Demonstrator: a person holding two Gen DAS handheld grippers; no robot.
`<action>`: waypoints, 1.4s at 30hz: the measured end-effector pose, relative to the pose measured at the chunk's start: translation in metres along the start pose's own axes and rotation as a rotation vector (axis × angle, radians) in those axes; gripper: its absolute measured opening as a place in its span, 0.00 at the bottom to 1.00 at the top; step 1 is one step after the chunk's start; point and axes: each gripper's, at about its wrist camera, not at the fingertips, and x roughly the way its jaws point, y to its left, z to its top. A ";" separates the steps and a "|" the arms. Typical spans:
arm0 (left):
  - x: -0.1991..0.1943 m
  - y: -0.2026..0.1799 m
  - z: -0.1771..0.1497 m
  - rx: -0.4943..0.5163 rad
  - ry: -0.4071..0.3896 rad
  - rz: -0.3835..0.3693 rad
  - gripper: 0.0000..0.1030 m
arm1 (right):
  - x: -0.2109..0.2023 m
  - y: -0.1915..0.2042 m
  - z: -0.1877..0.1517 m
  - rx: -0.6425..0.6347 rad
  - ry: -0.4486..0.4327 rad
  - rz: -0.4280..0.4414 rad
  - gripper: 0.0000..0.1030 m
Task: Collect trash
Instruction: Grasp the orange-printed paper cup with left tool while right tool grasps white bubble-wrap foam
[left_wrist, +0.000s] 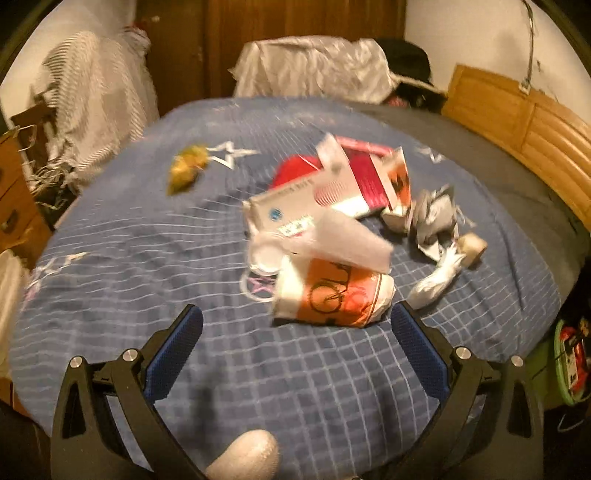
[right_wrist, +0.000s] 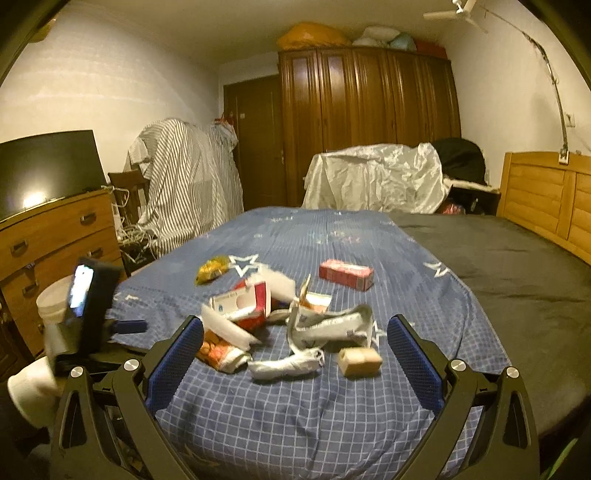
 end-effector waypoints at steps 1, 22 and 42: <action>0.011 -0.001 0.003 0.003 0.026 -0.016 0.95 | 0.006 -0.001 -0.002 0.001 0.013 0.002 0.96; 0.026 0.132 -0.009 -0.177 0.140 0.087 0.95 | 0.181 0.061 -0.014 -0.242 0.282 0.321 0.85; 0.014 0.110 -0.018 -0.194 0.172 -0.060 0.95 | 0.253 0.074 -0.041 0.176 0.544 0.584 0.42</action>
